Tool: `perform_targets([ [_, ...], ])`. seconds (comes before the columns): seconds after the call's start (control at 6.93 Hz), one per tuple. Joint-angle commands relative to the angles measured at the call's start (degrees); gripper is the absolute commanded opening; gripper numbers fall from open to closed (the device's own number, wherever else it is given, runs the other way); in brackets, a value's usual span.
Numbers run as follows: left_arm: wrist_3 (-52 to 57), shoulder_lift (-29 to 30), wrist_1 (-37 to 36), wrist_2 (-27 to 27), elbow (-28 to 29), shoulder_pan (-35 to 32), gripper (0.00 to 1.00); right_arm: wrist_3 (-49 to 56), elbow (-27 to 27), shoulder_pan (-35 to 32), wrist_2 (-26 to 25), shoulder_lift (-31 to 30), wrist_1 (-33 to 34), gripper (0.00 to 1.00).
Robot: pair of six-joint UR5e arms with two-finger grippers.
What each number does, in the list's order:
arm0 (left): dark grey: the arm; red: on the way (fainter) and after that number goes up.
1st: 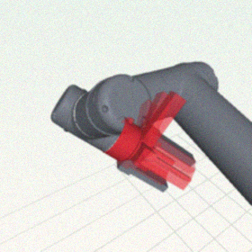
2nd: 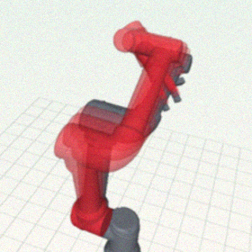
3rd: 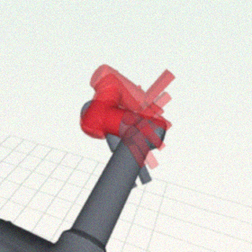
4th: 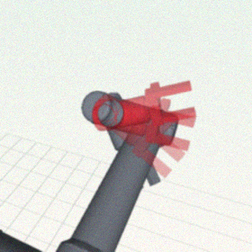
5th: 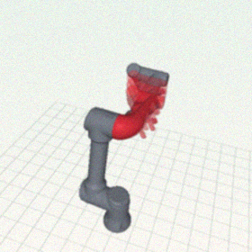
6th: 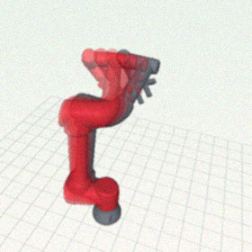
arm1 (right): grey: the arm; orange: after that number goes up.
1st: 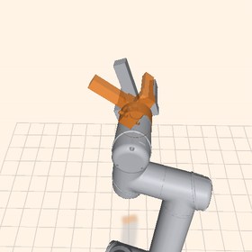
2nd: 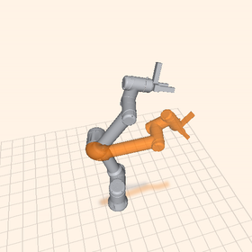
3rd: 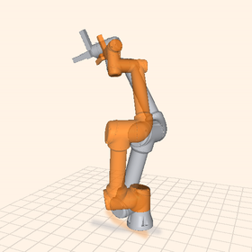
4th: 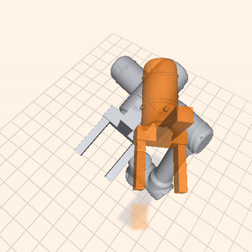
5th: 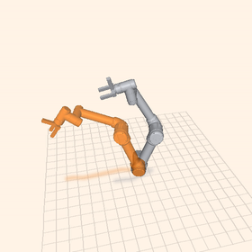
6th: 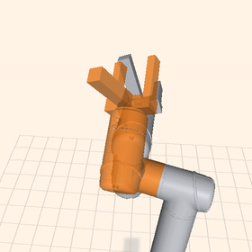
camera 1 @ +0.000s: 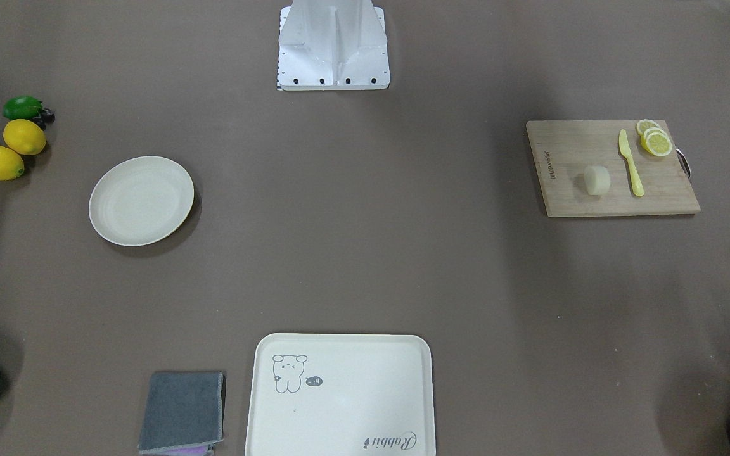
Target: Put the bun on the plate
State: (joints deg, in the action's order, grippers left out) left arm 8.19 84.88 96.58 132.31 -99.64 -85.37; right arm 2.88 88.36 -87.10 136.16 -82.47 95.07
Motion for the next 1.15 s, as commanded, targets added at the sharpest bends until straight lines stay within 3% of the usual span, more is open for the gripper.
perform_targets([
  [0.0,0.0,1.0,0.4,-0.6,0.1,-0.1,0.98,-0.2,0.8,0.0,0.3,0.0,-0.1,1.00],
  [1.01,-0.5,0.8,2.0,-0.2,0.4,-0.1,0.98,-0.2,0.8,0.1,0.9,0.2,0.0,1.00],
])
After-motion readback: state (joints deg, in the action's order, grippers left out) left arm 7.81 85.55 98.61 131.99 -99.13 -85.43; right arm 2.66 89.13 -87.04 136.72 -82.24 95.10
